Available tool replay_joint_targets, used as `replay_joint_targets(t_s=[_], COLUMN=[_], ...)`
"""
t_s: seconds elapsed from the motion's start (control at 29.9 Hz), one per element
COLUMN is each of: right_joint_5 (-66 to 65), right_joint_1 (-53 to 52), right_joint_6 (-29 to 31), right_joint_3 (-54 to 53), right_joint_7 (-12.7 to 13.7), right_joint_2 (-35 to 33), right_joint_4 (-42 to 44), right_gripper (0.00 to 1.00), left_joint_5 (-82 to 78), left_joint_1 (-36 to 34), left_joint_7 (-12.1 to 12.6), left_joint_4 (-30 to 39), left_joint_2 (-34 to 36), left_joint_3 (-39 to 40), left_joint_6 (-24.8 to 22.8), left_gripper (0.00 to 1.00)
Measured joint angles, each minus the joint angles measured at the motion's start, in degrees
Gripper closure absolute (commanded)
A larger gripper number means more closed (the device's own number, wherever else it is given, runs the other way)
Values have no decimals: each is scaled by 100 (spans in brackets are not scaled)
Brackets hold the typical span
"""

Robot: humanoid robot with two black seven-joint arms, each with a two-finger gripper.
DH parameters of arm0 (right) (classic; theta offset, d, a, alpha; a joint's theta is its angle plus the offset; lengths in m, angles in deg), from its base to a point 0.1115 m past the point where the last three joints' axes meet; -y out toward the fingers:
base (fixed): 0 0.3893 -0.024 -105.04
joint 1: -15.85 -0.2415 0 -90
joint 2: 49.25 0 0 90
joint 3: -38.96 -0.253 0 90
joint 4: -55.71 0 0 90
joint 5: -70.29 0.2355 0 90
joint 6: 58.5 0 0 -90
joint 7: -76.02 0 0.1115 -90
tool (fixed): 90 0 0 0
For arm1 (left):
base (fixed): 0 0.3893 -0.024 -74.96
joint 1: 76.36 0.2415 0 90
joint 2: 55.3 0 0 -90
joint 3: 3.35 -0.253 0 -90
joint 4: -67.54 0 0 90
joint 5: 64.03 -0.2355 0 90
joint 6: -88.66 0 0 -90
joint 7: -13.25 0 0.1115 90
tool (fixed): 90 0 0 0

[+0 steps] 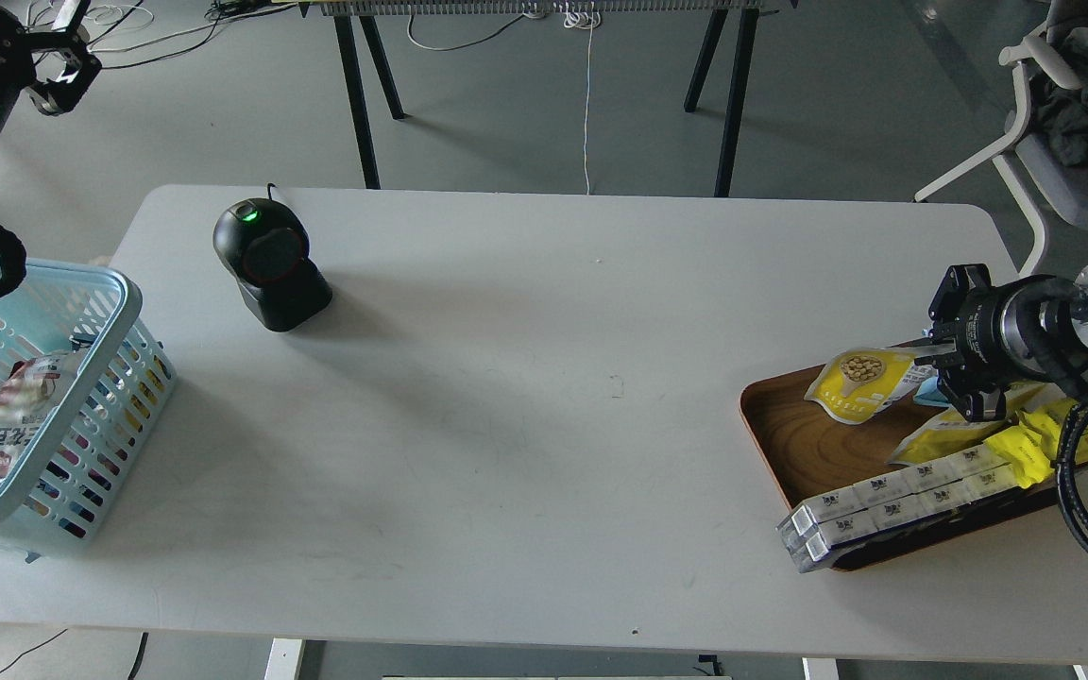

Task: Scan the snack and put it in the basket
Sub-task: 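Reach the right gripper down to the yellow snack packet on the tray, then grasp the yellow snack packet with the right gripper and lift it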

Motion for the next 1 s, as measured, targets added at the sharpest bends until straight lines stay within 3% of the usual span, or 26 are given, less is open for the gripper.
replay_joint_targets(t_s=[0.43, 0.77, 1.0], right_joint_5=[-62, -79, 0], right_joint_1=[-61, -224, -590], right_joint_6=[0, -1, -1], right_joint_3=[-331, -1191, -1713], right_joint_7=[0, 52, 90], right_joint_2=[-157, -681, -657], right_joint_4=[-33, -136, -190], right_gripper=[100, 100, 100], left_joint_5=[0, 0, -8], left_joint_1=[6, 36, 37], left_joint_7=[0, 14, 34], left_joint_4=[-7, -40, -68], left_joint_2=[-8, -16, -4], left_joint_3=[0, -7, -10], left_joint_6=[6, 7, 9], left_gripper=[0, 0, 0])
